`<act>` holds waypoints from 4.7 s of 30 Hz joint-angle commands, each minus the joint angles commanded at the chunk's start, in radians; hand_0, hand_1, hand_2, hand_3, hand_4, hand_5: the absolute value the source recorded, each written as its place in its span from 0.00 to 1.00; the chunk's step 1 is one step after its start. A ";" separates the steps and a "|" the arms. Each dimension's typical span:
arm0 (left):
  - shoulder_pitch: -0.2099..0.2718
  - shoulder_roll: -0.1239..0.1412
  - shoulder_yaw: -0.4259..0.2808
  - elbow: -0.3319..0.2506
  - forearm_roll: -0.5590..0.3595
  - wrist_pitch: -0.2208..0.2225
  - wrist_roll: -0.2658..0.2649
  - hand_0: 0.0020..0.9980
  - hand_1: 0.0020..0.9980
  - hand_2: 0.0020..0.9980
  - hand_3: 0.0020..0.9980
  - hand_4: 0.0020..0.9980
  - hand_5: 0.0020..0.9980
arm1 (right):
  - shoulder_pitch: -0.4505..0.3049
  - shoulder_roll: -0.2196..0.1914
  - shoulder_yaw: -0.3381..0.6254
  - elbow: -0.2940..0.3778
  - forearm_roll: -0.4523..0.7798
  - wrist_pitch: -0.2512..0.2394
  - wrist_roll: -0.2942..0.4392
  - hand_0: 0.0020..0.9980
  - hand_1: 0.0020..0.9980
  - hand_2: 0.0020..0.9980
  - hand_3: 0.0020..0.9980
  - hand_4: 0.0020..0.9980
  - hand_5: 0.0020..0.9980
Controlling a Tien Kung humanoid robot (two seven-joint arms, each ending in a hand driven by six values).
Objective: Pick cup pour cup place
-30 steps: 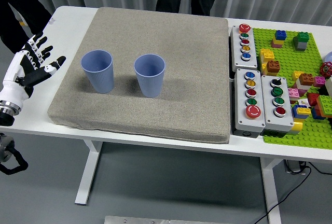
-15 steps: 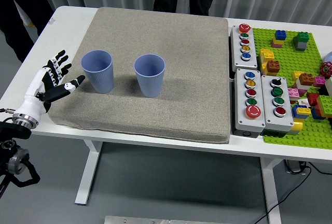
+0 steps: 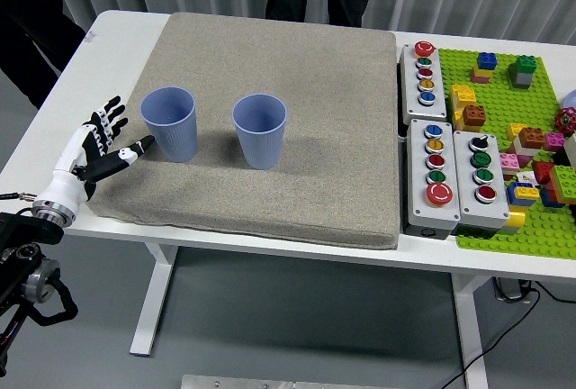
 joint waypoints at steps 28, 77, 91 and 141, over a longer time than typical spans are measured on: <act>-0.025 -0.029 0.059 0.002 0.036 0.010 0.008 1.00 0.98 1.00 1.00 0.89 0.23 | 0.000 0.001 -0.006 0.000 0.002 0.002 0.001 0.67 0.63 0.56 0.56 0.00 0.09; -0.173 -0.072 0.134 0.122 0.030 0.039 0.012 1.00 0.98 1.00 1.00 0.87 0.25 | 0.018 -0.005 -0.007 0.000 0.011 -0.001 0.005 0.67 0.63 0.56 0.56 0.00 0.08; -0.178 -0.083 0.147 0.137 0.034 0.065 0.010 0.97 0.91 1.00 1.00 0.87 0.27 | 0.012 -0.004 -0.005 0.000 0.003 0.002 0.003 0.67 0.63 0.56 0.56 0.00 0.09; -0.226 0.029 0.179 -0.150 0.333 0.275 0.069 0.52 0.44 0.43 0.43 0.78 0.25 | 0.017 -0.013 0.004 0.000 -0.002 0.001 0.002 0.67 0.63 0.56 0.56 0.00 0.08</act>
